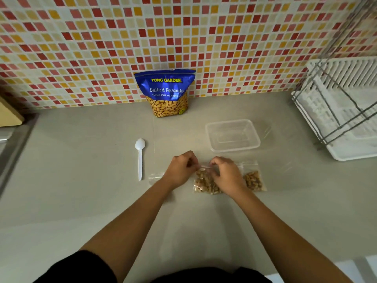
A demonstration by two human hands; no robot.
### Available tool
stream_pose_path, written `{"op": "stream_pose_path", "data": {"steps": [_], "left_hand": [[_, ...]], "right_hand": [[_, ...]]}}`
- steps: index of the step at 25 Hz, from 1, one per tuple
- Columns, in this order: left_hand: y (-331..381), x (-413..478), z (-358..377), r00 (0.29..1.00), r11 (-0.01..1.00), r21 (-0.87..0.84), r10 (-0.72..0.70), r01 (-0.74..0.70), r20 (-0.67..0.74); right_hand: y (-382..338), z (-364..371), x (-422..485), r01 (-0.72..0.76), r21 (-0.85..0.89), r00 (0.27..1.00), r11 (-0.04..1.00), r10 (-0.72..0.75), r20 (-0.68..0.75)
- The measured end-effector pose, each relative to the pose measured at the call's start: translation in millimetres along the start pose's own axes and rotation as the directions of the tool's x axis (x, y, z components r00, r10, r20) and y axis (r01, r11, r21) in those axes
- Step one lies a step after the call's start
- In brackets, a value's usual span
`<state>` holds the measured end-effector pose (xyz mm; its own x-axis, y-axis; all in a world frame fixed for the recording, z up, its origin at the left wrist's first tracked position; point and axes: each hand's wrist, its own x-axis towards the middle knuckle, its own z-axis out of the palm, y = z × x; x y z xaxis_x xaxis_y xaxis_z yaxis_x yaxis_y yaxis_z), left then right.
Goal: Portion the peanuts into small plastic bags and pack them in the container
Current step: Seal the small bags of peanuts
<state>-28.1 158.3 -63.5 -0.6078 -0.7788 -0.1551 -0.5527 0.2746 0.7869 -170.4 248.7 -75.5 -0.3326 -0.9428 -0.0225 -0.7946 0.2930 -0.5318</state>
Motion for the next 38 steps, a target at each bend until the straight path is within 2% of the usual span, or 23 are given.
{"op": "stream_pose_path", "data": {"steps": [1, 3, 4, 6, 7, 9, 12, 14, 17, 21, 25, 31, 34, 38], "left_hand": [[4.6, -4.5, -8.7, 1.000, 0.996, -0.084, 0.002, -0.001, 0.004], [12.6, -13.5, -28.4, 0.999, 0.979, -0.201, 0.027, -0.019, 0.037], [16.3, -17.5, -38.5, 0.997, 0.979, -0.198, 0.063, -0.052, 0.050], [22.7, -22.3, -56.4, 0.984, 0.985, -0.050, 0.170, -0.168, 0.056], [27.5, -25.3, -63.8, 0.974, 0.975, 0.025, 0.218, -0.219, 0.055], [36.3, -31.1, -74.6, 0.962, 0.962, 0.047, 0.268, -0.270, 0.043], [43.5, -37.7, -81.2, 0.964, 0.964, 0.000, 0.265, -0.265, -0.016], [43.5, -38.3, -83.2, 0.952, 0.953, 0.095, 0.294, -0.286, -0.083], [49.0, -39.6, -87.0, 0.934, 0.940, 0.150, 0.326, -0.305, -0.144], [61.1, -41.4, -92.1, 0.931, 0.933, 0.126, 0.351, -0.338, -0.101], [63.7, -40.9, -92.8, 0.911, 0.895, 0.237, 0.405, -0.378, -0.074], [71.3, -44.6, -84.2, 0.887, 0.878, 0.279, 0.440, -0.390, -0.143], [73.1, -45.6, -83.6, 0.888, 0.873, 0.355, 0.418, -0.334, -0.191], [69.9, -45.3, -91.9, 0.903, 0.869, 0.431, 0.365, -0.244, -0.225]], "right_hand": [[-5.0, -4.1, -5.1, -0.081, 0.213, 0.996, 0.974, 0.084, -0.006], [-17.7, -12.2, -13.9, -0.165, 0.571, 0.983, 0.804, 0.180, 0.031], [-24.1, -15.8, -17.4, -0.162, 0.662, 0.982, 0.732, 0.186, 0.034], [-35.3, -21.5, -19.5, -0.124, 0.743, 0.986, 0.658, 0.163, 0.020], [-41.3, -24.6, -20.0, -0.096, 0.750, 0.989, 0.654, 0.147, -0.001], [-49.8, -29.4, -20.1, -0.026, 0.741, 0.990, 0.670, 0.120, -0.075], [-59.1, -39.2, -19.4, 0.067, 0.726, 0.983, 0.685, 0.078, -0.164], [-63.6, -44.5, -19.4, 0.105, 0.720, 0.980, 0.686, 0.051, -0.192], [-69.1, -49.6, -18.7, 0.152, 0.675, 0.968, 0.722, 0.028, -0.248], [-79.2, -54.3, -19.5, 0.173, 0.627, 0.962, 0.760, 0.007, -0.274], [-86.2, -54.6, -20.1, 0.185, 0.563, 0.948, 0.805, 0.005, -0.319], [-92.5, -55.8, -17.7, 0.160, 0.443, 0.927, 0.882, 0.019, -0.374], [-94.7, -59.6, -18.6, 0.159, 0.390, 0.893, 0.907, 0.036, -0.448], [-92.7, -65.7, -18.5, 0.147, 0.377, 0.886, 0.914, 0.048, -0.462]]}}
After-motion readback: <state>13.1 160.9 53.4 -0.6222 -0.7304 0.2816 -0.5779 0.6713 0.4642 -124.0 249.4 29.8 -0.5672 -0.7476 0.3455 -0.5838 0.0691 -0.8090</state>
